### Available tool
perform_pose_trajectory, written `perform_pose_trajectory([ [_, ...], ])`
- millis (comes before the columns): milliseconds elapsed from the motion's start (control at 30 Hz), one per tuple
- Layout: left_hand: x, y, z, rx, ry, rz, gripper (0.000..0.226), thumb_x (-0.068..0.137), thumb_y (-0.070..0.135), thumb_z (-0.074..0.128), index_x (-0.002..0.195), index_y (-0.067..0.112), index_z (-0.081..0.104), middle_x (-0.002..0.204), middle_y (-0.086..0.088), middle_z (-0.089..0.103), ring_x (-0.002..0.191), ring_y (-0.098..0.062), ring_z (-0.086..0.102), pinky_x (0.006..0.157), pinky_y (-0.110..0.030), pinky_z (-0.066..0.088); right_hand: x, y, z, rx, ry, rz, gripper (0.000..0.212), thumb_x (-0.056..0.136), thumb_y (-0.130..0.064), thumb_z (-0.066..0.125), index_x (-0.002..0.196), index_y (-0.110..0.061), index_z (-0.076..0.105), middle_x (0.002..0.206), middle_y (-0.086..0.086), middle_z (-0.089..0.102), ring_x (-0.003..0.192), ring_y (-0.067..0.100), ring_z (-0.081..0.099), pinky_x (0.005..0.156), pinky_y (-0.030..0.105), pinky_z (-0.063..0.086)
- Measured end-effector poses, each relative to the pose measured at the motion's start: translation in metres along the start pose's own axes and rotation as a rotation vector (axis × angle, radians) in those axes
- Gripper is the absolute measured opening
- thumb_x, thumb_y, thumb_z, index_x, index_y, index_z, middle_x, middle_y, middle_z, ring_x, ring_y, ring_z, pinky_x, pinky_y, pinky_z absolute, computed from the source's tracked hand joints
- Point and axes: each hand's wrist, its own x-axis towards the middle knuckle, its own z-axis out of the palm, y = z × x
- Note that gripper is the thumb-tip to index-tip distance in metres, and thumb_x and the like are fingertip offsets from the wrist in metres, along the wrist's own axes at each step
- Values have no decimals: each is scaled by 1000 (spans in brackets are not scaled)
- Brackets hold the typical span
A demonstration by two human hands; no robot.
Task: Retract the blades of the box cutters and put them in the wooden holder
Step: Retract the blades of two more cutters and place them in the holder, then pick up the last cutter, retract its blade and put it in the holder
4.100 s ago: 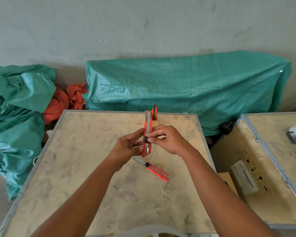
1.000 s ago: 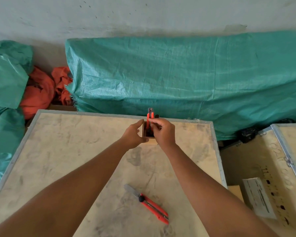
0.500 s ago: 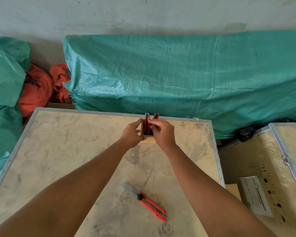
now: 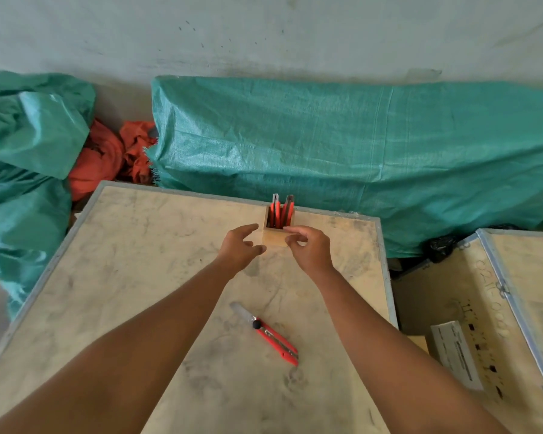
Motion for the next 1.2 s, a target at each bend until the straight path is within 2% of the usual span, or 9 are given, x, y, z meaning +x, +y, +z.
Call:
perform_pose_trajectory([
  [133,-53,-43,12,-89,60,-100,68,78,14,81,140,21,54,150,-6,50,124,-27,59,95,-45,56,-29,13,-7,21,-223,125,25,88,-5,74,109,-16,78,115,2,76,89,11,71,80,12,52],
  [233,-95,-83,35,-162,115,-195,67,79,9,79,141,16,53,148,-8,51,125,-28,58,91,-34,53,-50,25,-2,-44,-406,139,25,88,-4,74,109,-17,78,116,2,76,95,13,72,85,17,53],
  [300,-120,-107,55,-171,171,-249,65,80,7,78,140,12,54,143,-10,55,119,-25,59,85,-29,49,-61,30,5,-121,-533,113,26,89,-5,72,111,-17,78,116,3,76,92,10,70,77,11,49],
  [467,-153,-143,109,171,293,-322,66,78,33,76,140,24,53,150,-7,45,136,-28,41,112,-35,36,-75,36,30,-252,-797,42,30,94,-8,65,120,-21,73,118,0,71,76,-3,57,57,2,36],
  [600,-158,-138,140,253,375,-329,58,79,43,67,135,35,55,152,-4,35,138,-29,31,113,-35,32,-81,39,49,-318,-921,7,35,93,-3,63,121,-19,74,119,0,73,97,9,64,66,-6,36],
  [700,-154,-139,156,286,395,-314,64,75,39,71,136,30,55,149,-10,36,137,-31,30,112,-34,30,-81,44,56,-332,-982,-3,36,90,-3,66,121,-19,74,119,5,75,108,11,69,80,-1,42],
  [800,-149,-139,163,254,430,-305,54,75,28,72,128,23,61,143,-16,40,134,-34,32,109,-35,34,-76,47,60,-343,-1011,-35,34,88,-3,69,119,-17,75,117,4,76,107,12,70,95,16,49],
  [1033,-146,-141,167,205,435,-321,51,77,13,70,127,20,65,142,-15,39,131,-36,36,104,-35,41,-73,53,60,-264,-970,31,28,84,-6,74,108,-19,76,97,-2,74,90,9,68,81,16,50],
  [1200,-148,-141,162,104,361,-220,64,82,2,61,141,24,53,117,-6,56,107,-24,51,81,-20,37,-70,59,46,-128,-904,143,24,84,-8,76,103,-22,74,92,-7,74,90,8,71,79,20,53],
])
